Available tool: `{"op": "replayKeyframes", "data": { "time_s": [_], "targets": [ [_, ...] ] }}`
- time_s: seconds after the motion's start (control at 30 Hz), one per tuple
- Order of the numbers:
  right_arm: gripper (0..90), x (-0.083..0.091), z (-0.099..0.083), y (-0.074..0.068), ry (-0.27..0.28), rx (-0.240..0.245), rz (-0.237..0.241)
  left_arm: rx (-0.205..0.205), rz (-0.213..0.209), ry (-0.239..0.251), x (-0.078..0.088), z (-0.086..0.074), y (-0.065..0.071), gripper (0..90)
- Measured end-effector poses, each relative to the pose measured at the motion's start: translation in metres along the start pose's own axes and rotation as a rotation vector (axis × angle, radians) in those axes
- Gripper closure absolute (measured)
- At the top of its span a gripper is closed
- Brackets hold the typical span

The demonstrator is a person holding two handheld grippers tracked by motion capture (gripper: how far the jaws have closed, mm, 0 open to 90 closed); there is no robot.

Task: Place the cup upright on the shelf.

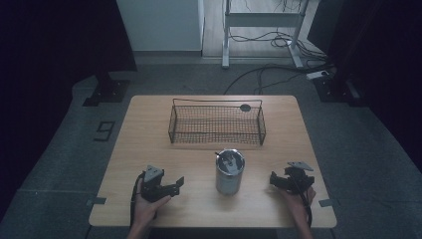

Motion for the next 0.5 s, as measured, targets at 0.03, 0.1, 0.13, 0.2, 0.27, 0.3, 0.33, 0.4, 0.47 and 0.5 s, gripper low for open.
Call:
{"op": "replayKeyframes", "data": {
  "time_s": [0.03, 0.1, 0.13, 0.2, 0.27, 0.3, 0.33, 0.4, 0.47, 0.5],
  "targets": [
    [0.0, -0.0001, 0.0001, 0.0001, 0.0, 0.0, 0.0, -0.003, -0.002, -0.001, 0.0004, -0.0002, 0.0003, 13.4],
    [0.0, -0.0001, 0.0001, 0.0, 0.0, 0.0, 0.0, -0.011, -0.005, 0.004, 0.0019, -0.0002, 0.0018, 13.4],
    [0.0, -0.0001, 0.0001, 0.0, 0.0, 0.0, 0.0, -0.011, -0.005, 0.004, 0.0019, -0.0002, 0.0018, 13.4],
    [0.0, -0.0001, 0.0, 0.0001, 0.0, 0.0, 0.0, -0.023, -0.018, 0.02, 0.005, 0.0011, 0.0059, 13.6],
    [0.0, -0.0001, 0.0, 0.0003, 0.0, -0.001, -0.002, -0.028, -0.023, 0.02, 0.0057, 0.0013, 0.0075, 13.5],
    [0.0, -0.0001, -0.0001, 0.0005, -0.001, -0.002, -0.004, -0.03, -0.025, 0.019, 0.0056, 0.0011, 0.0078, 13.6],
    [0.0, -0.0001, -0.0001, 0.0007, -0.001, -0.003, -0.004, -0.03, -0.025, 0.019, 0.0056, 0.0011, 0.0078, 13.5],
    [0.0, -0.0003, 0.0001, 0.0008, -0.001, -0.007, -0.008, -0.036, -0.025, 0.016, 0.0051, -0.0002, 0.007, 13.5],
    [0.0, -0.0004, 0.0001, 0.0008, -0.002, -0.008, -0.008, -0.037, -0.018, 0.015, 0.0048, -0.0007, 0.0063, 13.5],
    [0.0, -0.0004, 0.0001, 0.0008, -0.002, -0.007, -0.008, -0.04, -0.014, 0.015, 0.0049, -0.0006, 0.0066, 13.5]
  ]
}}
Point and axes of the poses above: each handheld gripper's, and its own axes: x roughly backward along the jaws, z roughly out of its top, y roughly to its right, the point moved 7 cm from there along -x, roughly forward along the jaws, and after that the axes turned 13 degrees about x, right-handed, at the moved point
